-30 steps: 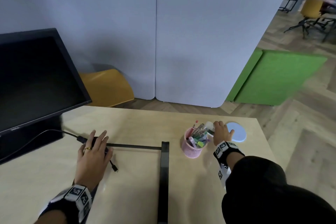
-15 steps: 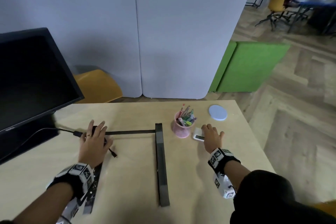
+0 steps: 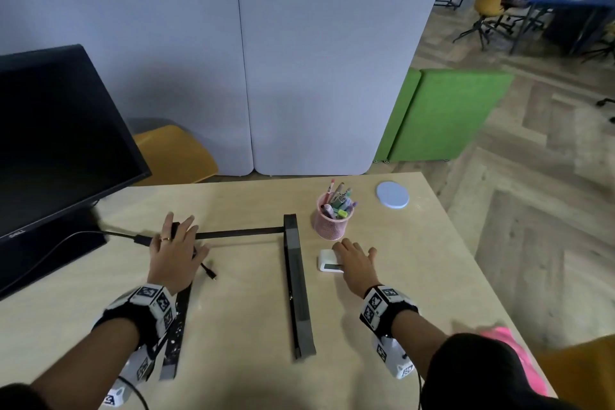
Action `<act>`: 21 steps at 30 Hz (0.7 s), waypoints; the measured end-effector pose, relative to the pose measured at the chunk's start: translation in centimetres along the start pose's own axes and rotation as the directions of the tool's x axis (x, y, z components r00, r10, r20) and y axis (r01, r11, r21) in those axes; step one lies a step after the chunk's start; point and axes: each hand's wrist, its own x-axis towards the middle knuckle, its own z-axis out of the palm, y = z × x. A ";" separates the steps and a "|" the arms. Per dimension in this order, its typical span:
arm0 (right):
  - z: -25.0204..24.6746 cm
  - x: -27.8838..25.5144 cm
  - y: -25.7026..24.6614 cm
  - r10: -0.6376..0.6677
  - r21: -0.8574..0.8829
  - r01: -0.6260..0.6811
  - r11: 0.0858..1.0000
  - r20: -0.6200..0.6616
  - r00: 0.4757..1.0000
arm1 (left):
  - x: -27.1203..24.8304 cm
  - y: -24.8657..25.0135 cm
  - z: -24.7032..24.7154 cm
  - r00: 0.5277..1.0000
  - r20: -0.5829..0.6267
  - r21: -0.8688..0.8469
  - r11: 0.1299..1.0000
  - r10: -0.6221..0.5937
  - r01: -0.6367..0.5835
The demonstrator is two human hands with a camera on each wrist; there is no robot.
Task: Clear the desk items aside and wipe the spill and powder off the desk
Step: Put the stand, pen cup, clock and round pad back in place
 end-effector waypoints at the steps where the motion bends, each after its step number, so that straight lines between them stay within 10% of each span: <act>1: 0.1 0.0 0.0 0.003 0.004 -0.003 1.000 0.007 1.000 | 0.0 0.1 0.1 1.000 -0.016 0.000 1.000 -0.003 0.003; 6: -0.8 0.7 0.3 0.024 0.052 -0.027 0.998 0.048 0.999 | 0.1 1.0 0.4 0.981 -0.191 0.029 0.999 0.024 -0.019; 21: -4.7 8.4 10.8 0.347 0.048 -0.347 0.936 0.013 0.938 | 5.9 15.5 -0.8 0.946 -0.040 -0.201 0.925 0.322 -0.323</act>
